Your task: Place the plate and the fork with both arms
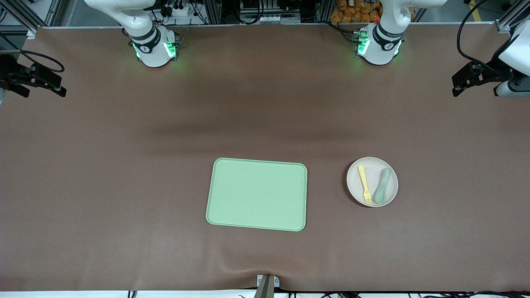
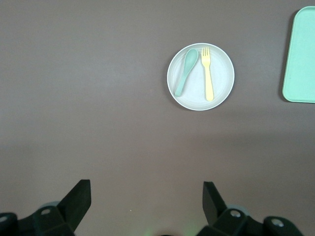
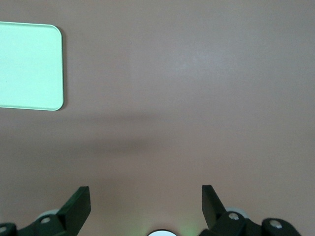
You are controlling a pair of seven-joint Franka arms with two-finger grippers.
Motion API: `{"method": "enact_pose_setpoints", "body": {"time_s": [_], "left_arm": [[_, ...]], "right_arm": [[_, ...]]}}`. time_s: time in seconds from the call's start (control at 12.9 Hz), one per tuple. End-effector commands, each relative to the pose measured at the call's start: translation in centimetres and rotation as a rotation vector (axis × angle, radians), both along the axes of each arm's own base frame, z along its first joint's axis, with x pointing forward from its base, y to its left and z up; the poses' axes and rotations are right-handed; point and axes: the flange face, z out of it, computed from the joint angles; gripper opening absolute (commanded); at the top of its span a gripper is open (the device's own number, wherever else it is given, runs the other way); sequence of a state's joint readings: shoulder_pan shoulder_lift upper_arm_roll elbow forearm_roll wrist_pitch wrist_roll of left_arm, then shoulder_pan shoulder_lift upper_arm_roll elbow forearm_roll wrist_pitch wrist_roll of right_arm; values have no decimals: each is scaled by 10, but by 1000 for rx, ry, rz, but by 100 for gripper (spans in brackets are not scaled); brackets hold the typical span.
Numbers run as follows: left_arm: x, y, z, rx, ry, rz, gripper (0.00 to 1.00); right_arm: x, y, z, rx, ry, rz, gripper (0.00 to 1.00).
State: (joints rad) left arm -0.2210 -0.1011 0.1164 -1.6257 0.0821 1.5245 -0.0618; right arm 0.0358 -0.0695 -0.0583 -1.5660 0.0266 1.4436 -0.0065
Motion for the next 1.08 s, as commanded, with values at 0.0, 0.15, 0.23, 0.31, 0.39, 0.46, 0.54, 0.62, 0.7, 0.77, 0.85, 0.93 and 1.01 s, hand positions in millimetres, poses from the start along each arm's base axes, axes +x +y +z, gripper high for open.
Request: {"method": "enact_pose_setpoints", "body": {"time_s": [0.0, 0.15, 0.23, 0.31, 0.39, 0.46, 0.54, 0.62, 0.7, 0.77, 0.85, 0.93, 1.01], "left_arm": [[-2, -4, 1, 13, 5, 7, 100], [3, -11, -2, 10, 4, 7, 100], [9, -13, -10, 4, 11, 5, 100], [13, -17, -12, 8, 1, 0, 100], [20, -20, -20, 2, -1, -3, 100], [24, -23, -22, 0, -15, -8, 100], [34, -26, -34, -20, -23, -7, 100], [52, -27, -55, -22, -31, -3, 100], [68, -32, -77, -18, -38, -5, 100], [82, -33, -101, 0, -40, -7, 100], [89, -28, -131, 4, -18, 3, 100], [96, -22, -164, 3, -27, 10, 100], [101, -11, -199, -3, -67, 23, 100]], "right_arm": [[-3, 0, 1, -11, -2, -12, 100], [-3, 0, 1, -11, -2, -12, 100], [-3, 0, 0, -11, 0, -12, 100], [-3, 0, 0, -11, 0, -12, 100], [-3, 0, 0, -11, 0, -12, 100], [-3, 0, 0, -11, 0, -14, 100], [-3, 0, 0, -11, -2, -12, 100], [-2, 0, -1, -11, 0, -12, 100], [-2, 1, -1, -10, 0, -12, 100], [-2, 1, -1, -10, 0, -12, 100], [-2, 1, -1, -10, 0, -9, 100], [-2, 2, -1, -10, 0, -9, 100], [-2, 2, -1, -10, 0, -9, 100]]}}
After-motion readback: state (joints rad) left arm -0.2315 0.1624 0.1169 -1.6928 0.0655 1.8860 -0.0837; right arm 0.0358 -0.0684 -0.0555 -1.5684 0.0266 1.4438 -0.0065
